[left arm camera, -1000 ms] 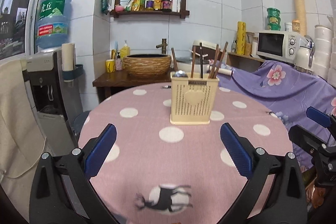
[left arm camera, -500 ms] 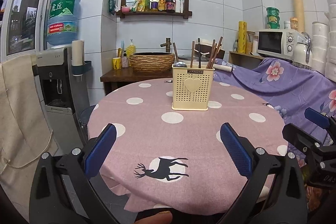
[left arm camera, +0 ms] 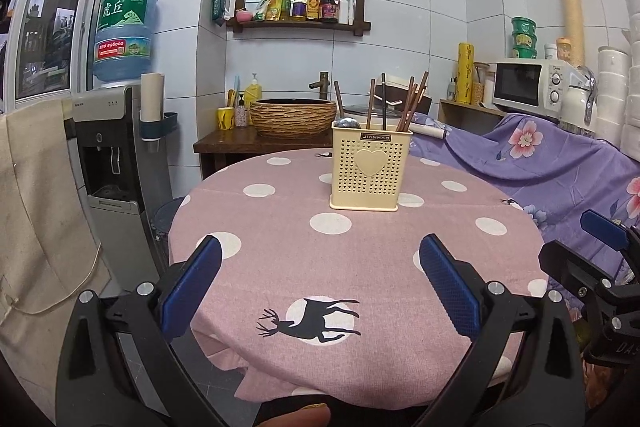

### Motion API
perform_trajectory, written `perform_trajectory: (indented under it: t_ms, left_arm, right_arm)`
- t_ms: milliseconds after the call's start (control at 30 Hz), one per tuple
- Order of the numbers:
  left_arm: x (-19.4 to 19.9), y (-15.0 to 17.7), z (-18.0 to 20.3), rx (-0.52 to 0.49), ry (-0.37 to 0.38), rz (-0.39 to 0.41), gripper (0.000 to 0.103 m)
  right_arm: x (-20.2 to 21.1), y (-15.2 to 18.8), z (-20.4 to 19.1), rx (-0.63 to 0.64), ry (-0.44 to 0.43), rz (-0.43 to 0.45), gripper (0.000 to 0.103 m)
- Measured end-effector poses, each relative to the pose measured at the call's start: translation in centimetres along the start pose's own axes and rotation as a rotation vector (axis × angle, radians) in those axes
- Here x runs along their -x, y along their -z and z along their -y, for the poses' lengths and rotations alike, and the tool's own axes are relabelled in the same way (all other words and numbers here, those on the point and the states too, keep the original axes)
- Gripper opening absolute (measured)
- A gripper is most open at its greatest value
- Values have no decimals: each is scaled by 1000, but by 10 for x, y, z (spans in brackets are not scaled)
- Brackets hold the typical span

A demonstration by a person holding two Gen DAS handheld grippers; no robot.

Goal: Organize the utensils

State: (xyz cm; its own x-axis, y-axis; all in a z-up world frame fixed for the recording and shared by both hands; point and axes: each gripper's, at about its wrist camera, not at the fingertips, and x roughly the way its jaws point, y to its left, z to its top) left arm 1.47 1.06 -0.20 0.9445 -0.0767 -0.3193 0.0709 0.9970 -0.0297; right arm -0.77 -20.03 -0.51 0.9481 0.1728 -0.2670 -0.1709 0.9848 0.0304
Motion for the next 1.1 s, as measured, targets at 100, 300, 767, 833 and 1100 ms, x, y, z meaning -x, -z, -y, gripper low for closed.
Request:
perform_trajectory:
  t_ms: [100,300,767,833,1100]
  left_arm:
    - [0,0,0,-1,0,0,97]
    - [-2,0,0,-4,-4,0,97]
    - [-5,2,-1,3,-7,-5,97]
    - [-5,2,-1,2,-9,-5,97]
    - [-6,3,0,-6,-4,-12,97]
  right_arm:
    - [0,0,0,1,1,1,97]
    - [0,1,-1,0,1,-14,97]
    - [-3,0,-2,1,-1,-20,97]
    - [-3,0,-1,1,0,-21,97]
    - [-3,1,-2,6,0,-21,97]
